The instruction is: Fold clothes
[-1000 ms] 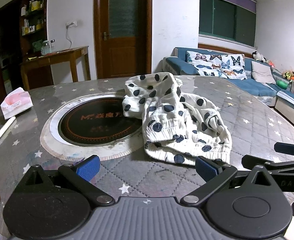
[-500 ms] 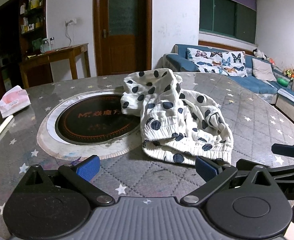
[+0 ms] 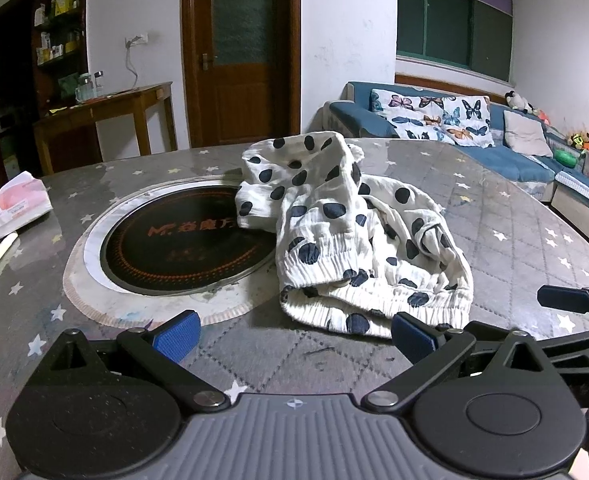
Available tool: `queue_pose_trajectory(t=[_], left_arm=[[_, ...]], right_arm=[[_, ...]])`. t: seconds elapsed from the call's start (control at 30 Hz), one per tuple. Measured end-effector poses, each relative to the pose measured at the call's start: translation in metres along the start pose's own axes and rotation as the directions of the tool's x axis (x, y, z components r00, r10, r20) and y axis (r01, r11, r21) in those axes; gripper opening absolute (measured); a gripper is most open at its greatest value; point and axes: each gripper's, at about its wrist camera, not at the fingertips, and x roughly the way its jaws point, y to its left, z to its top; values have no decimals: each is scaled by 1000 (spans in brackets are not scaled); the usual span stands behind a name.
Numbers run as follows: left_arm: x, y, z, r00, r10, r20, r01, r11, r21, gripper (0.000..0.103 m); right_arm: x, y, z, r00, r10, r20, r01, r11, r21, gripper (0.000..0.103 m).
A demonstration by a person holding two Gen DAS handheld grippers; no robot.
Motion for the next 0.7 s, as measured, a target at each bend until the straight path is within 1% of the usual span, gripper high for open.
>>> queue_pose_trajectory(t=[0.37,0.5,0.6,0.7], left_arm=[[14,0,22,1000,-2,18,1,1000,27,103],[24,-3,34,1000,-13,25,12,999,46,103],[33,-9,42,999,-21,25,19,997,71,102],[46,-14,51,999,-25,23,23,996,92,102]], right_arm=[[14,1,7,1000,13,-13,-13,1000,1,102],[20,0,12,1000,24,-18,-23,1000,11,98],[27,-2,17,999,34,-27,-33,999,23,92],[34,-5,20,998,45,-36,-44,998,37,90]])
